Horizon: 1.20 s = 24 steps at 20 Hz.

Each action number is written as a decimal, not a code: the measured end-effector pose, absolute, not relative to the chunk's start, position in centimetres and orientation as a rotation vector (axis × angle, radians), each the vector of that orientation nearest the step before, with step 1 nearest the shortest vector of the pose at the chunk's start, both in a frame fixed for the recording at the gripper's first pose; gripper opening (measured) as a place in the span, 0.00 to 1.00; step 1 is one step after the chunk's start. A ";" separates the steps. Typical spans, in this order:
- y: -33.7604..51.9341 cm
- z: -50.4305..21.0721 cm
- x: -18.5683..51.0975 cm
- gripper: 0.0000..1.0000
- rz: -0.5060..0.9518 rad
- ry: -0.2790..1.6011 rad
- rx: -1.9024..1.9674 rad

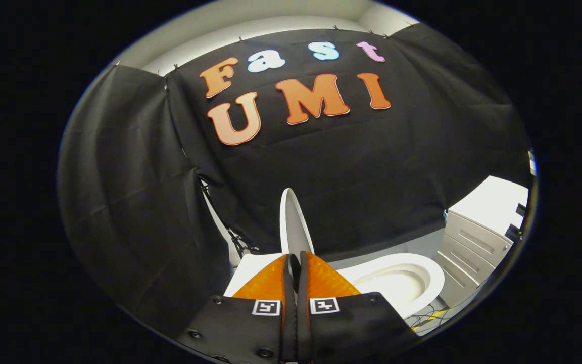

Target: Open the toilet lid.

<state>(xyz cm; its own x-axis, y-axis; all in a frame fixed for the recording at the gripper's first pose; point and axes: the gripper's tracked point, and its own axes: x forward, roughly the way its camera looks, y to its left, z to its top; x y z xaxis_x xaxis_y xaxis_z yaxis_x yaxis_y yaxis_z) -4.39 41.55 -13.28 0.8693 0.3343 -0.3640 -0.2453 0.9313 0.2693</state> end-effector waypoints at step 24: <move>52.2 -15.2 -8.5 0.22 0.421 0.434 0.044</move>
<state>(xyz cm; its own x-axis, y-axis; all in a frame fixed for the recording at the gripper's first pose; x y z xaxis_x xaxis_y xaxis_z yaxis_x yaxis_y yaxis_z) -8.46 52.24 -15.20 0.8225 0.4050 -0.3994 -0.3866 0.9131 0.1298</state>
